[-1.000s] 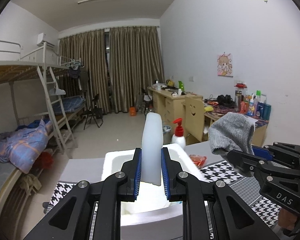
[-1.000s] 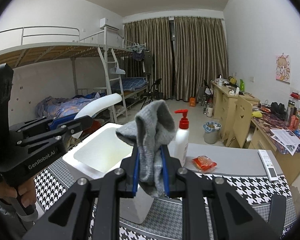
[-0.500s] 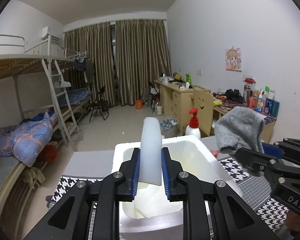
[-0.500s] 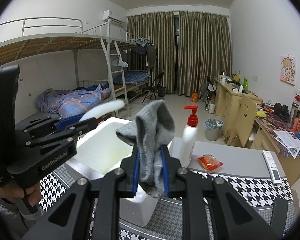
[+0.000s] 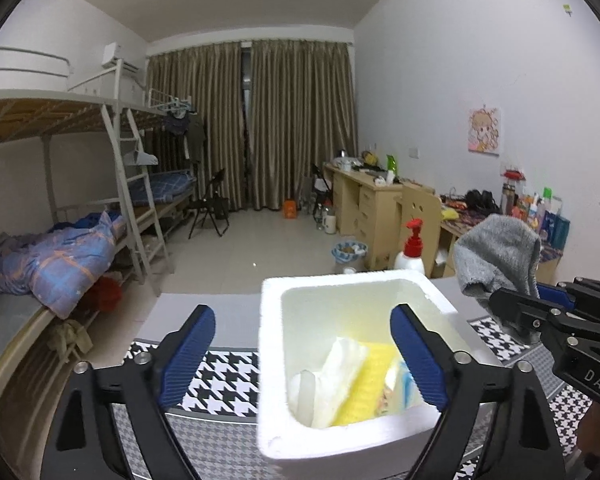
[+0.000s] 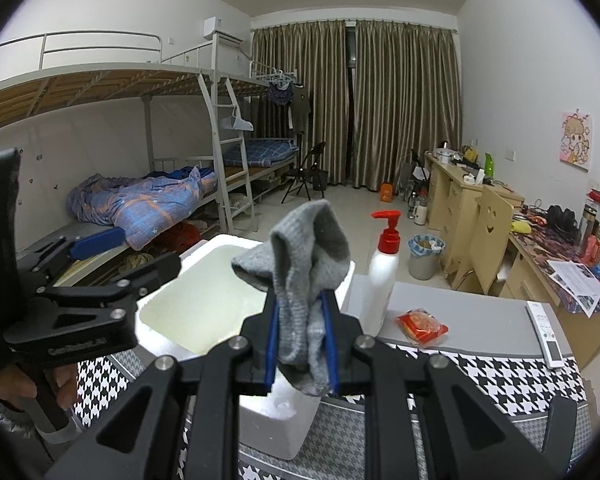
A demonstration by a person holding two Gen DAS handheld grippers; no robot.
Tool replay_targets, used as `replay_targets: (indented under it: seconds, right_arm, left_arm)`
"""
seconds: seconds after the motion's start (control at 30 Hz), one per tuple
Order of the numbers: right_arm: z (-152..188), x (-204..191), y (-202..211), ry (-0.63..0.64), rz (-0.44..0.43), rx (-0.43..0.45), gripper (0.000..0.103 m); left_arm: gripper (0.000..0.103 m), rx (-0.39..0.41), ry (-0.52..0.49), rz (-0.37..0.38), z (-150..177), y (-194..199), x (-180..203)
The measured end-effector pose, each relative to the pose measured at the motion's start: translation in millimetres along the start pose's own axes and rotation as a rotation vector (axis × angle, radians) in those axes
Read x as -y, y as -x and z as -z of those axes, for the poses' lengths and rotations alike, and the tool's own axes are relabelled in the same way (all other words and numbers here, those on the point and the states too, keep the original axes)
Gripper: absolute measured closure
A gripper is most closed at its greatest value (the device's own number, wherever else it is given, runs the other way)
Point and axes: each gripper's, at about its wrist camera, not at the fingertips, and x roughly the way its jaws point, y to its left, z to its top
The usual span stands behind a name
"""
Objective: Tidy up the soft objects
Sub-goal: 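Lower the grey sock into the foam box and open the right tool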
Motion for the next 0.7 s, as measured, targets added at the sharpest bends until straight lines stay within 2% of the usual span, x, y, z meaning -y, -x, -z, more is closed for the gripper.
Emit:
replay_targets:
  seconds: [0.13, 0.4, 0.7]
  right_arm:
    - [-2, -2, -4, -0.002, -0.010, 0.000, 0.079]
    - [-7, -8, -12, 0.006, -0.030, -0.008, 0.079]
    - [-9, -9, -19, 0.001, -0.062, -0.028, 0.079]
  left_arm:
    - [0.003, 0.007, 0.007, -0.031, 1, 2, -3]
    - [0.001, 0.013, 0.013, -0.090, 6, 8, -11]
    - [0.001, 0.010, 0.038, -0.114, 10, 14, -23]
